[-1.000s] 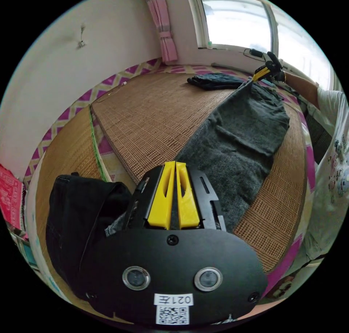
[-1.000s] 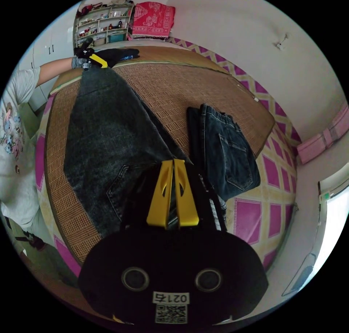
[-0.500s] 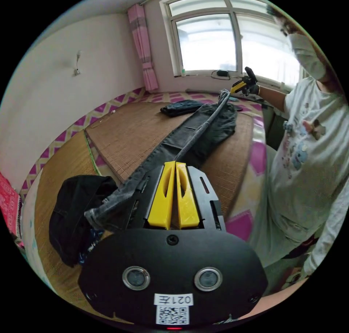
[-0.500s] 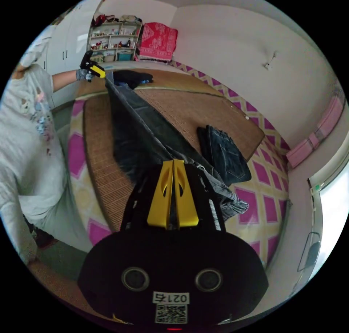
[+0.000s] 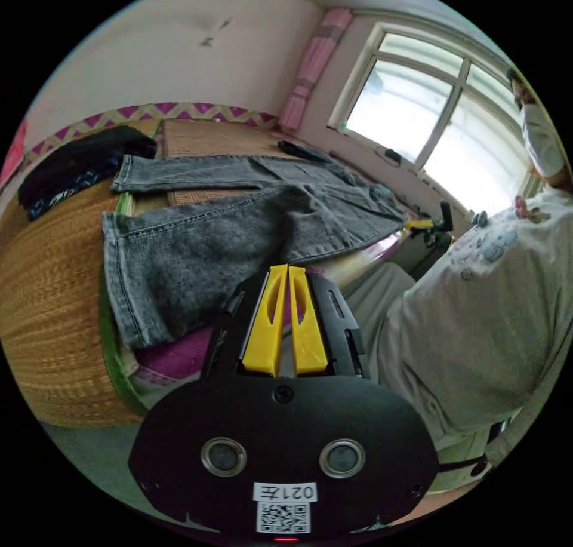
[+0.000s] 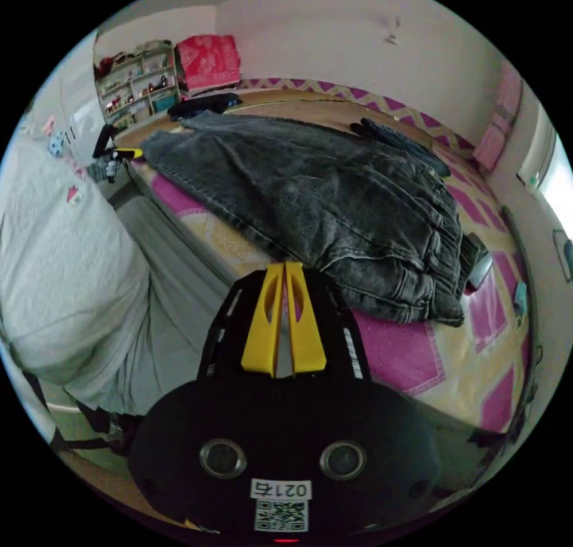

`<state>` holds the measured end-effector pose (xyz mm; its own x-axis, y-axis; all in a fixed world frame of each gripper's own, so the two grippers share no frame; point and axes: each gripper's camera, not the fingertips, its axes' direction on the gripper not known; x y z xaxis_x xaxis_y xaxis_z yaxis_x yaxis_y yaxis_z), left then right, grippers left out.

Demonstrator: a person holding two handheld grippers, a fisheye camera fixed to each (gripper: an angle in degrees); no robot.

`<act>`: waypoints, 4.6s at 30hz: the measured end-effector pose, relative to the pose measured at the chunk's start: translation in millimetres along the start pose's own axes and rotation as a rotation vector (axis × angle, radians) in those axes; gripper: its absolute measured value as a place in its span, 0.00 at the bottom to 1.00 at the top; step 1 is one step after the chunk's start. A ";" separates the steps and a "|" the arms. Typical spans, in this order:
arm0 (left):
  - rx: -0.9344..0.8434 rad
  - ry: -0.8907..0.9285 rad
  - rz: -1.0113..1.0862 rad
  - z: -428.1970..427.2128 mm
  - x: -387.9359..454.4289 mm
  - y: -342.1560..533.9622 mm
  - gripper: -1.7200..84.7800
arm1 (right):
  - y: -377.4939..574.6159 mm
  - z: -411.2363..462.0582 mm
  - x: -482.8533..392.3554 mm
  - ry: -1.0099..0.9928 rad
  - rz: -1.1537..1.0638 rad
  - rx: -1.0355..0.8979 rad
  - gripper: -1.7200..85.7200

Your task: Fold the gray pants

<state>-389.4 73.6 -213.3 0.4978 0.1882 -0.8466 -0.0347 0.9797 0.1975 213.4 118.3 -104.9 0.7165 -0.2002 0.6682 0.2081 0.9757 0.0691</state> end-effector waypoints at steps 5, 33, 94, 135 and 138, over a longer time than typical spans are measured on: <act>0.108 -0.327 -0.142 -74.7 -9.3 -3.6 0.04 | 7.8 -21.9 -1.0 -0.041 -0.066 -0.117 0.01; -0.186 -0.469 -0.321 -134.6 -37.8 -21.0 0.01 | -20.3 21.8 7.8 0.120 0.117 -0.122 0.01; 0.180 -0.399 -0.530 -262.4 58.5 78.0 0.06 | 228.0 -39.5 91.4 0.005 1.100 0.376 0.12; 0.382 -0.155 -1.100 -213.0 -70.9 66.1 0.02 | 241.7 69.9 198.3 -0.368 1.338 0.354 0.07; 0.321 -0.141 -0.993 -211.6 -73.2 40.6 0.01 | 225.0 61.1 205.6 -0.409 1.269 0.374 0.04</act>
<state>-610.7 114.2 -247.9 0.2741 -0.7189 -0.6388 0.6649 0.6216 -0.4141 366.9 302.2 93.3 0.0218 0.8103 0.5857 -0.6680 0.4476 -0.5944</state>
